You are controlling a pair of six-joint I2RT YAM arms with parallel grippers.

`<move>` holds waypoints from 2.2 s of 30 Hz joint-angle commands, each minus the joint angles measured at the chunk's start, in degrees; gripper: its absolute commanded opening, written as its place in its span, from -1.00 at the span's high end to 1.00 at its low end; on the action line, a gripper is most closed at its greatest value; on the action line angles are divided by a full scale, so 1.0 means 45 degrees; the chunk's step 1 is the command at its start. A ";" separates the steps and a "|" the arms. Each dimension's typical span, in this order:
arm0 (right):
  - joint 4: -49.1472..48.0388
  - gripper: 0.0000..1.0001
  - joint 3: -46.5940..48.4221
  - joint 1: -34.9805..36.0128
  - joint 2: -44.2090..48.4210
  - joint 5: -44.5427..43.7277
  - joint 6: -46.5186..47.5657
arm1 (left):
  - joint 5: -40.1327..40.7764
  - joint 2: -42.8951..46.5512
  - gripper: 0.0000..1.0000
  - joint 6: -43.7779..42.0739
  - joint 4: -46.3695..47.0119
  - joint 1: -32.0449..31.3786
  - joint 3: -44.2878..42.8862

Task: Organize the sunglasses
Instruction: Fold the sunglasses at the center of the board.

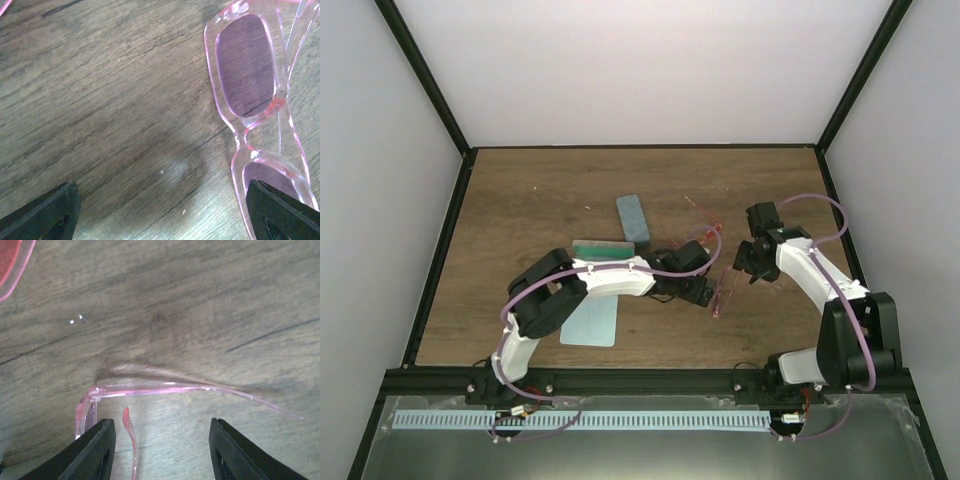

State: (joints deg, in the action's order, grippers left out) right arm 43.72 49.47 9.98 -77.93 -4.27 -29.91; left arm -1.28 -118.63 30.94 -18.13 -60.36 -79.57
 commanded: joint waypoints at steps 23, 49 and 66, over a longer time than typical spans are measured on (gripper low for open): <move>0.0213 0.60 -0.0328 -0.3135 -0.1644 0.0903 -0.1284 | -0.1071 0.1125 -0.86 0.0176 -0.0368 -0.0077 0.1499; -0.0241 0.60 -0.1615 -0.3135 -0.0819 0.1958 -0.1674 | -0.2055 0.0032 -0.86 0.0176 -0.0468 -0.1211 0.0799; -0.0674 0.67 -0.2196 -0.3102 -0.0700 0.2981 -0.2132 | -0.4069 -0.0410 -0.29 0.0618 0.0024 -0.1532 0.0278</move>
State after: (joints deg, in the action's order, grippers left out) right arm 41.15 40.38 -3.95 -81.41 7.11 -38.46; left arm -15.97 -118.26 32.71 -17.15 -65.87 -78.46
